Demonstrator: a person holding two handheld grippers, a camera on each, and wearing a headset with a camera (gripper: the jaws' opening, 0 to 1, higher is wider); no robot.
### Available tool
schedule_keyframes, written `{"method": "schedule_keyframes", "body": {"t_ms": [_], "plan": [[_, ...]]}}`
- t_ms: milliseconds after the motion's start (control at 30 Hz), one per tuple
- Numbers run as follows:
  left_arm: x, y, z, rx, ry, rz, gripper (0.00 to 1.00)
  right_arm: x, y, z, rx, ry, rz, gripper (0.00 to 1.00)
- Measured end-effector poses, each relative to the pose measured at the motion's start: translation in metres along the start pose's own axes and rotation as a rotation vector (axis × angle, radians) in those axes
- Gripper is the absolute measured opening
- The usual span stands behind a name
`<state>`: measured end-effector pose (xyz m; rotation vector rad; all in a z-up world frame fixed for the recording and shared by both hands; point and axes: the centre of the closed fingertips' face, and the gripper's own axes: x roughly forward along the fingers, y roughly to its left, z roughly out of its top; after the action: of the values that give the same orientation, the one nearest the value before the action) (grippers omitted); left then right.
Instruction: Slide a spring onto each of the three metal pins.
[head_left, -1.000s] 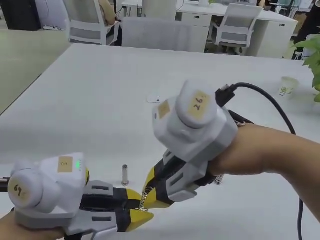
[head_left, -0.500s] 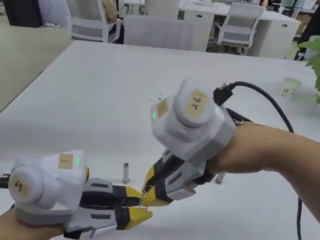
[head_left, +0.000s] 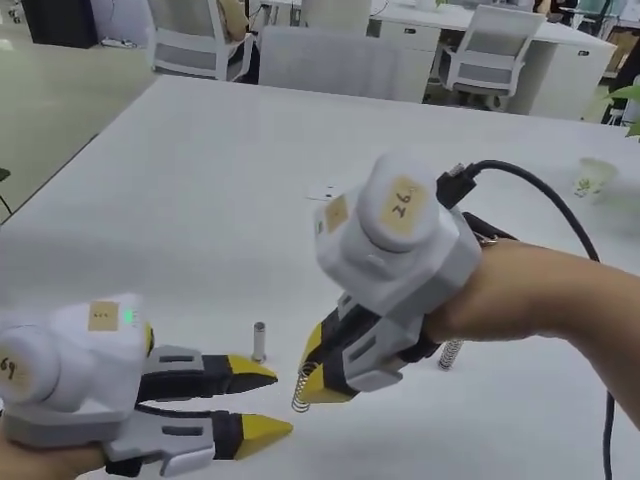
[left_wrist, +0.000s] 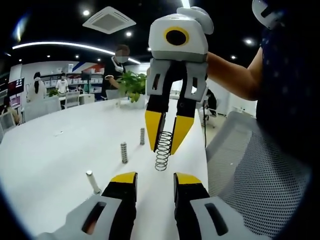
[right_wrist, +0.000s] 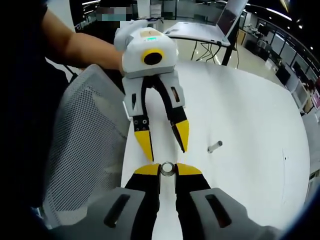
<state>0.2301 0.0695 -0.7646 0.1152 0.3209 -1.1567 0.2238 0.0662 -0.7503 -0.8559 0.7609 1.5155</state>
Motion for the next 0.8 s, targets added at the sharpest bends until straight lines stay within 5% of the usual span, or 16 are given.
{"method": "schedule_keyframes", "body": {"t_ms": [800], "plan": [[-0.035, 0.023, -0.011, -0.086, -0.039, 0.170, 0.52, -0.006, -0.022, 0.002, -0.016, 0.016, -0.041, 0.08]]}}
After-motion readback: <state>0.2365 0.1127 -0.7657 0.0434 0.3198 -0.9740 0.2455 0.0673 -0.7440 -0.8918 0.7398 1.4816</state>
